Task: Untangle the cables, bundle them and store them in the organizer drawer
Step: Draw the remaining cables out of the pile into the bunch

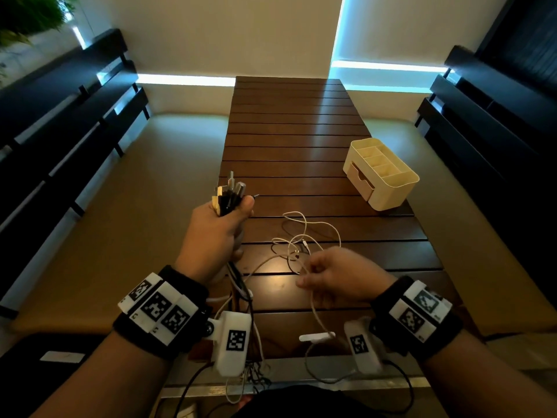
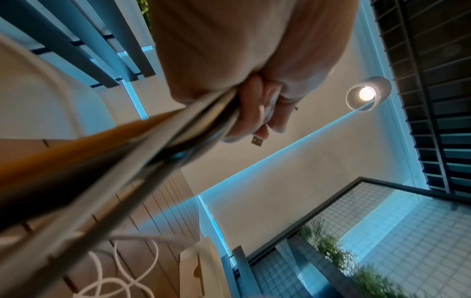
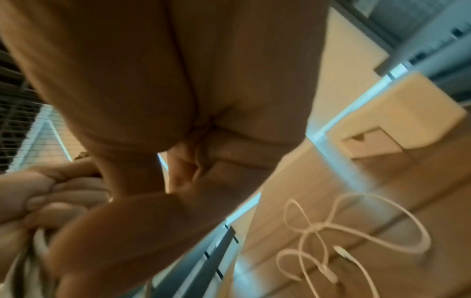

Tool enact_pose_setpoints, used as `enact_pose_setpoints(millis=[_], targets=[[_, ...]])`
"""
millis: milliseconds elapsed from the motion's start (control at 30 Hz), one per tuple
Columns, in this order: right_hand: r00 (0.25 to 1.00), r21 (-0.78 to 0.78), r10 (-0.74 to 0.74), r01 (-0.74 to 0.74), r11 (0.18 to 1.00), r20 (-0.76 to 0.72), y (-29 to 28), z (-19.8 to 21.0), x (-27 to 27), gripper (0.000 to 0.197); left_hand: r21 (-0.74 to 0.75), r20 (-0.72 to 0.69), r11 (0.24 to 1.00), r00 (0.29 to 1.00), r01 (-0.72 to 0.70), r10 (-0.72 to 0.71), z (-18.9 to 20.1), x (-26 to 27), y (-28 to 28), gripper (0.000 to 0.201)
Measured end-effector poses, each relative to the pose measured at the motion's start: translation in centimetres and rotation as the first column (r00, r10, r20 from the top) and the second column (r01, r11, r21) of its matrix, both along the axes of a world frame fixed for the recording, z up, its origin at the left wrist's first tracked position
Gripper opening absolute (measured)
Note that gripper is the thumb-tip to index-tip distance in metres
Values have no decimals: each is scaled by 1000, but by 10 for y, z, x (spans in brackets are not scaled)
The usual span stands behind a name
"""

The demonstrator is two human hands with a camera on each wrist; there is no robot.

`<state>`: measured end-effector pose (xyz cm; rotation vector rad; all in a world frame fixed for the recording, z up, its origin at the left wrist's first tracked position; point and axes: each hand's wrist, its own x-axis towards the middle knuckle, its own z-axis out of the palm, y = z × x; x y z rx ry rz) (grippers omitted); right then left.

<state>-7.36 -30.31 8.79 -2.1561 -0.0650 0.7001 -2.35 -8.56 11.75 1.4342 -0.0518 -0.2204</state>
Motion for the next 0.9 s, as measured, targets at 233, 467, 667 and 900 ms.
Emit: enact_pose_setpoints(millis=[233,467,667,900], targets=[[994,236,-110,106,966,4,-5,21,5,23,414,85,825,886,385,-456,4,-10,-23,14],[992,-85,21,-32,996,-125,-13,6,-1,21,376,65,855,911,356,-408,-1,-9,-36,12],[995,-320,87,-65,945,56,-18,5,1,74,-24,-11,970,970,242,-242,8,-7,-43,22],[817,595,-408,102,798,407,5,50,12,57,-12,73,954,952,298,-297,15,-10,-55,27]])
